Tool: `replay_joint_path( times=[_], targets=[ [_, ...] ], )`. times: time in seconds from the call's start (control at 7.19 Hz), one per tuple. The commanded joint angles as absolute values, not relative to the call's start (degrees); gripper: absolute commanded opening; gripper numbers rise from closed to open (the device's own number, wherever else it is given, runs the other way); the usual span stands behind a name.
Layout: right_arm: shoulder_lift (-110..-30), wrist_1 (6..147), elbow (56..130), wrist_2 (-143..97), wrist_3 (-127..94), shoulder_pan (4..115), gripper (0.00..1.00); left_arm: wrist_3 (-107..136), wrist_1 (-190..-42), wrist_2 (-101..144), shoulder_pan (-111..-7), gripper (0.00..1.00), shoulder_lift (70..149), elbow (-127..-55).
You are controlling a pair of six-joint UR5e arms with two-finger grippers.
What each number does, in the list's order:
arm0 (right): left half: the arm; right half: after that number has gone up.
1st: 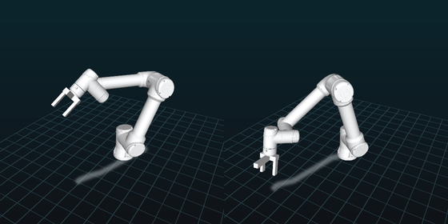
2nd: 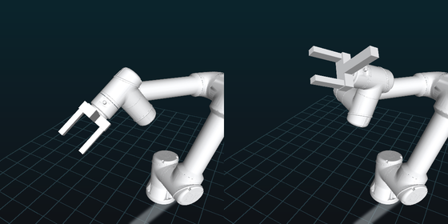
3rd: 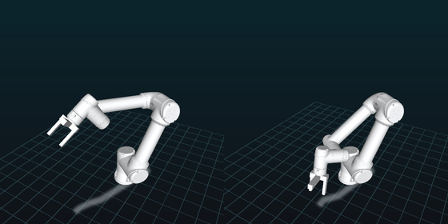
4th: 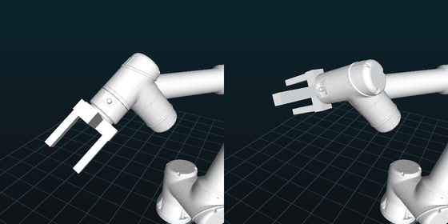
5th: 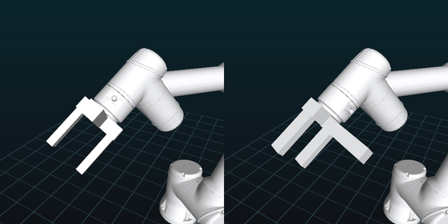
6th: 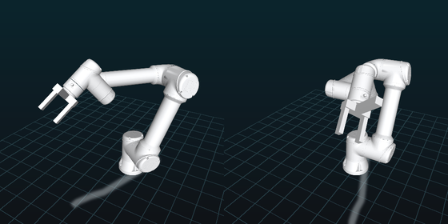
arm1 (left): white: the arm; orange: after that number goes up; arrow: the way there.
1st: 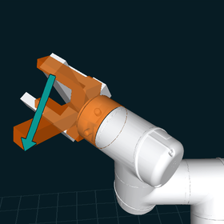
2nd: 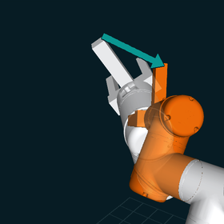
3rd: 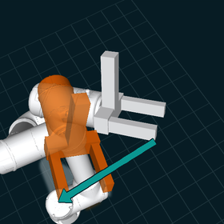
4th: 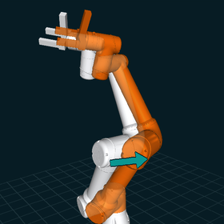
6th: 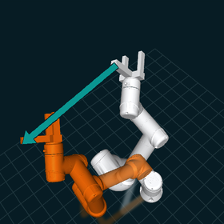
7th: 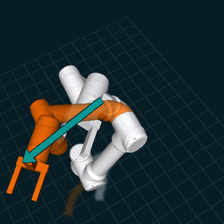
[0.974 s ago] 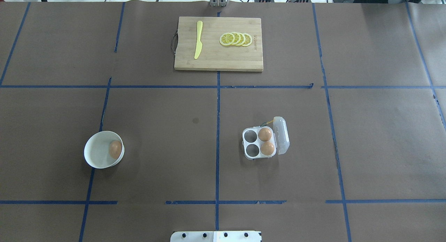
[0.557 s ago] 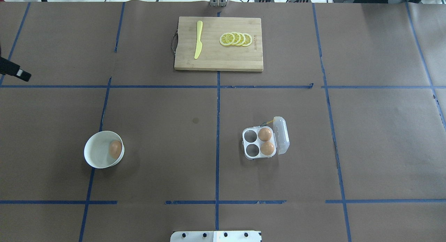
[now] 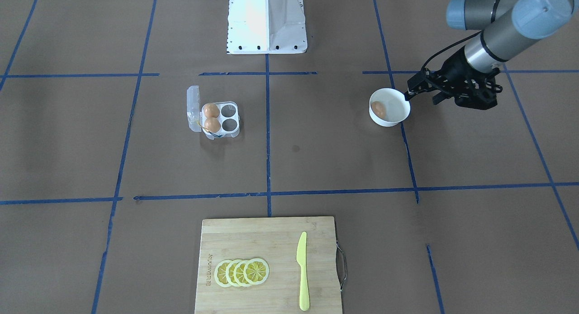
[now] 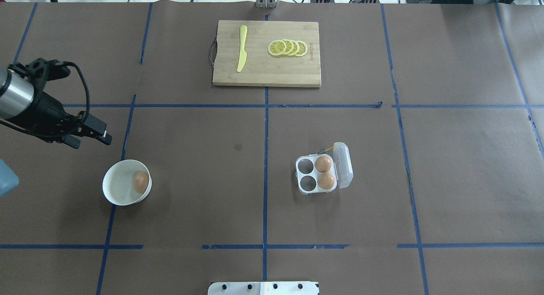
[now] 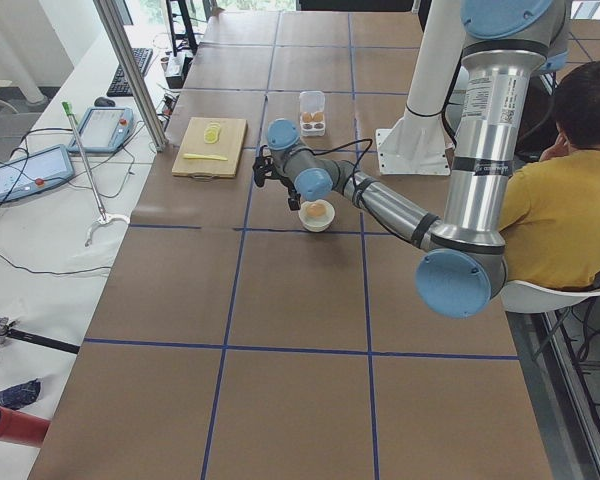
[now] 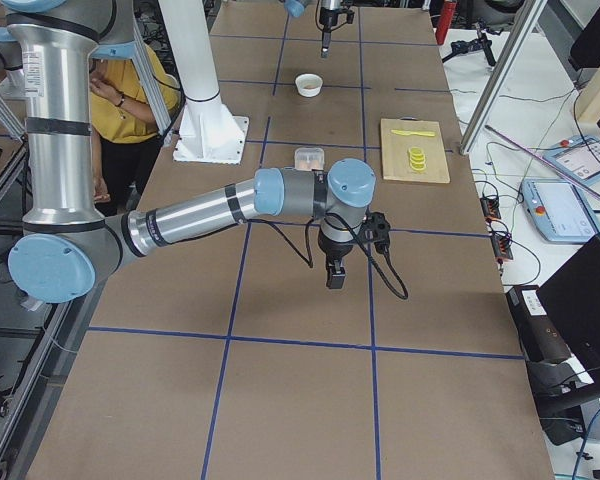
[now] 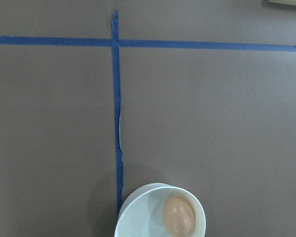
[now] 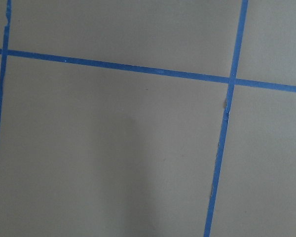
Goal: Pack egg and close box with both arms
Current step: 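Move the left gripper over the white bowl and lower toward the egg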
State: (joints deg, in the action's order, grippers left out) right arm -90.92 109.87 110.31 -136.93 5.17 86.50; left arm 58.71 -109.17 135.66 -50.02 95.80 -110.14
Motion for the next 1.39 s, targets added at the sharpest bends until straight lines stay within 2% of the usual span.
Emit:
replay_joint_path(
  times=[0.0, 0.56, 1.25],
  targets=[
    [-90.7, 109.9, 110.0, -136.9, 5.2, 86.5, 1.00, 61.3, -110.8, 134.0, -46.1, 0.70, 95.9, -106.9],
    [-90.7, 109.9, 110.0, -136.9, 5.3, 86.5, 1.00, 61.7, -113.8, 134.4, -43.3, 0.64, 96.3, -104.6],
    [-90.8, 106.1, 107.7, -136.9, 5.1, 86.5, 1.00, 61.1, -115.0, 134.1, -41.4, 0.63, 99.0, -100.6]
  ],
)
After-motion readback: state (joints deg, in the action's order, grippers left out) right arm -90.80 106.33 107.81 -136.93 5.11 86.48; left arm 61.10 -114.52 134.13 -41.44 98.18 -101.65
